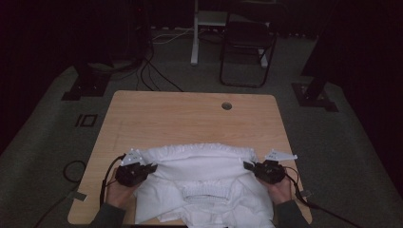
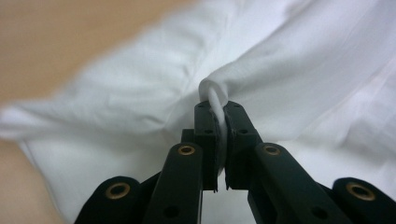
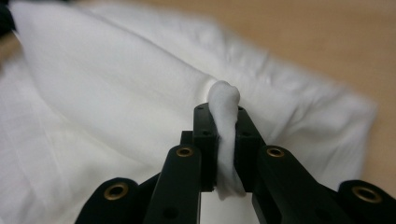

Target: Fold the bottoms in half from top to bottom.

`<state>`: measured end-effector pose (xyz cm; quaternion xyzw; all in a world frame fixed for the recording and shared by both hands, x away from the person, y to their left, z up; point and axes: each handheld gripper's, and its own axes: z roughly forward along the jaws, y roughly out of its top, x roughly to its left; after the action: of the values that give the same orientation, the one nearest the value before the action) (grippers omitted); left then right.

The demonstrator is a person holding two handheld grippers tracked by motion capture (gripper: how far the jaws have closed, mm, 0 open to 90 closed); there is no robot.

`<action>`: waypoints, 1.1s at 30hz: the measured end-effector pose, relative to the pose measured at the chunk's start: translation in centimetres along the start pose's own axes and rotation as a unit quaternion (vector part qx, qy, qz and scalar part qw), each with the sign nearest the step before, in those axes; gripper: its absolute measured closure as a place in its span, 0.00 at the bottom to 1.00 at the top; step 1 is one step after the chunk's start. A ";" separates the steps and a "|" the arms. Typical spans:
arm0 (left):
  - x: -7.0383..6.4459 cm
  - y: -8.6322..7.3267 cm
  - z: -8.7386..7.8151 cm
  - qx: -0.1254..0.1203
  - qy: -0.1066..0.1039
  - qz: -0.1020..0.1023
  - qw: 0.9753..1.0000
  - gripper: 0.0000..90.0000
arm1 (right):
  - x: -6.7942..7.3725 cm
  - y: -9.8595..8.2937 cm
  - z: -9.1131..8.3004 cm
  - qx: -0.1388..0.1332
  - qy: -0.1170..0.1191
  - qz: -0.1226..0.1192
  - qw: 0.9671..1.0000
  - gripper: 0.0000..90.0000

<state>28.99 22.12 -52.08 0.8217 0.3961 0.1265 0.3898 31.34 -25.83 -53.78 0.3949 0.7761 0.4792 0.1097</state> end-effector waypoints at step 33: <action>3.8 5.6 9.2 0.037 0.191 0.003 0.981 0.96 | -3.5 4.1 8.8 0.067 -0.089 0.006 0.994 0.92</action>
<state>39.38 17.84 -54.42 0.7973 0.4656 0.2676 0.2755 40.61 -21.65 -55.61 0.4471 0.7911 0.3900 0.1492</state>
